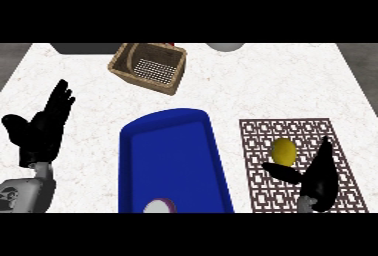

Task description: Pick the lemon from the placemat and place it in the basket

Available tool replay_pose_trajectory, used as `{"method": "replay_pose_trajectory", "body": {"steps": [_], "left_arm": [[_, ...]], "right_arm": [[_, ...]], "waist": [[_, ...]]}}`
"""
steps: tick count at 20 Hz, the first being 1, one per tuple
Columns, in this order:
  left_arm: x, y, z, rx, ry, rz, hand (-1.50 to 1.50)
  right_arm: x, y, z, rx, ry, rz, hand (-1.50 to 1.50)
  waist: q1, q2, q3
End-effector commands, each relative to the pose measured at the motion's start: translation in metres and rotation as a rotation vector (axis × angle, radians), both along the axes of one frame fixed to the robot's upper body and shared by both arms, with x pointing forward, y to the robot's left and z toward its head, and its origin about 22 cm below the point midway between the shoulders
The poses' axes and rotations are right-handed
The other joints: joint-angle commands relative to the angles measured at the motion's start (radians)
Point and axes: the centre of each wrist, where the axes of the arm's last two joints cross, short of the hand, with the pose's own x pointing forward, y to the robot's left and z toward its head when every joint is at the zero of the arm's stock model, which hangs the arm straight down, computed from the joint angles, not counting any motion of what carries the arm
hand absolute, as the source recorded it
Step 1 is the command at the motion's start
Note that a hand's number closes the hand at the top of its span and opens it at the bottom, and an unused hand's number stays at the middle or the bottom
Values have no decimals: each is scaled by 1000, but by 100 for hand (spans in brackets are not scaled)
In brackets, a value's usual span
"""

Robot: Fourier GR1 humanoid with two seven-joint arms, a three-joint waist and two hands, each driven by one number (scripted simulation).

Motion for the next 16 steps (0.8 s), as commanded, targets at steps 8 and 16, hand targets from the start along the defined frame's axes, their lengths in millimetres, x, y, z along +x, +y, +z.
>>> {"method": "replay_pose_trajectory", "body": {"steps": [8, 16], "left_arm": [[8, -7, 13, 5, 1, 18, 0], [-6, -11, -4, -2, -1, -10, 0]], "right_arm": [[25, 5, -21, 31, 61, 17, -150], [15, -3, -50, 77, 113, 187, 150]], "waist": [[1, 0, 0], [7, 1, 1]]}}
